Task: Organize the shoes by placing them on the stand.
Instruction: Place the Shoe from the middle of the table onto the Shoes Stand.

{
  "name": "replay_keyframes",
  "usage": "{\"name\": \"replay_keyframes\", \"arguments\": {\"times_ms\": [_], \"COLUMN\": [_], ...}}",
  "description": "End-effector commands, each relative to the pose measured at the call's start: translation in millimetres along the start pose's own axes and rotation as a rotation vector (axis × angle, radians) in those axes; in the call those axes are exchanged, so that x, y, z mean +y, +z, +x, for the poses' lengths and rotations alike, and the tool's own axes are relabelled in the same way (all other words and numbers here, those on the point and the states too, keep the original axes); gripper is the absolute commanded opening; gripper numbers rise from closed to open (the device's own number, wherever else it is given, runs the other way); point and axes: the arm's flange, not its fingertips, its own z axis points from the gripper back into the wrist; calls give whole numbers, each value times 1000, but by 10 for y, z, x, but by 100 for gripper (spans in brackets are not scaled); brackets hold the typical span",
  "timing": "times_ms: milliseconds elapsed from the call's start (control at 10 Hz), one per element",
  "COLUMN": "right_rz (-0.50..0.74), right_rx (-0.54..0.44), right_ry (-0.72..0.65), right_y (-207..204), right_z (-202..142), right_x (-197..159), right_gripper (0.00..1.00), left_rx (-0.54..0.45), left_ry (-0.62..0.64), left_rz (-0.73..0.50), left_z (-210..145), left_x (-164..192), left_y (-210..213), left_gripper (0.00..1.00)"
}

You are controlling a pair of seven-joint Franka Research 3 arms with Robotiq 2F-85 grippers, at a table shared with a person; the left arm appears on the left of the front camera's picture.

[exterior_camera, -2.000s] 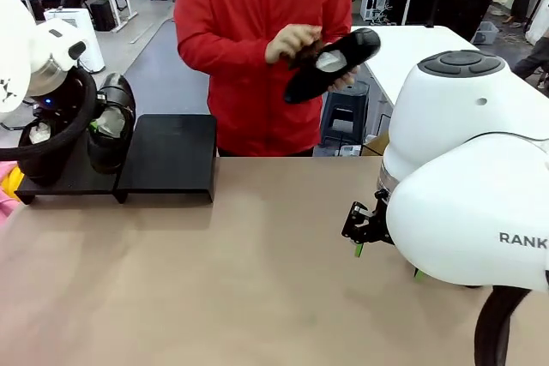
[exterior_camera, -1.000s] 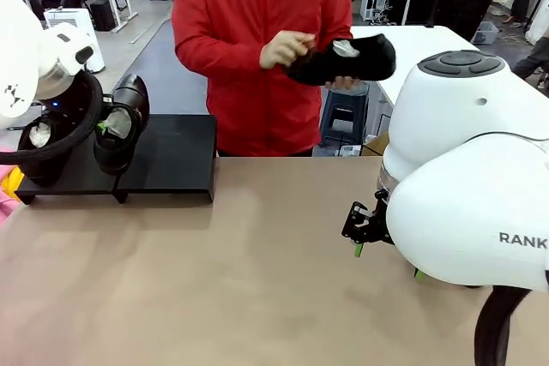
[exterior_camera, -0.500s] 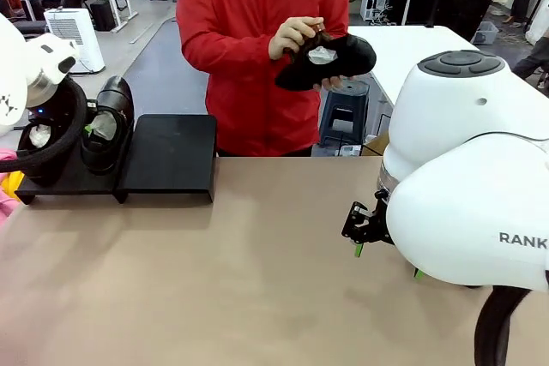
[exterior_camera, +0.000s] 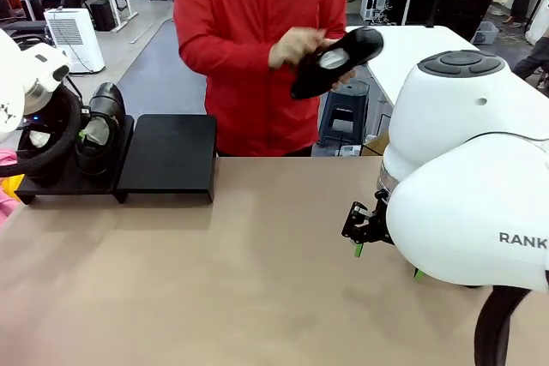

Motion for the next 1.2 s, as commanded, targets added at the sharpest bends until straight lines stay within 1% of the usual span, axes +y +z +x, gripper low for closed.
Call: {"name": "replay_keyframes", "arguments": {"times_ms": [0, 100, 400, 500, 700, 900, 1100], "right_rz": [8, 8, 8, 8, 8, 8, 8], "right_rx": [9, 9, 9, 9, 9, 9, 9], "right_ry": [14, 14, 14, 14, 14, 14, 14], "right_y": [24, 24, 24, 24, 24, 24, 24], "right_z": [21, 21, 21, 21, 21, 21, 21], "right_x": [39, 39, 39, 39, 39, 39, 39], "right_gripper": [100, 100, 100, 100, 100, 100, 100], "left_rx": [-7, 9, 2, 12, -18, -84, -71], "left_ry": [-7, -9, -9, -11, -38, -25, -27], "left_rz": [14, 16, 44, 59, 99, 34, 29], "left_z": [57, 41, 60, 38, 58, 86, 129], "left_x": [3, 10, 35, 22, 7, -98, -122], "left_y": [-36, -77, -86, -143, -203, -87, 100], "left_gripper": [0, 0, 0, 19, 57, 57, 57]}}
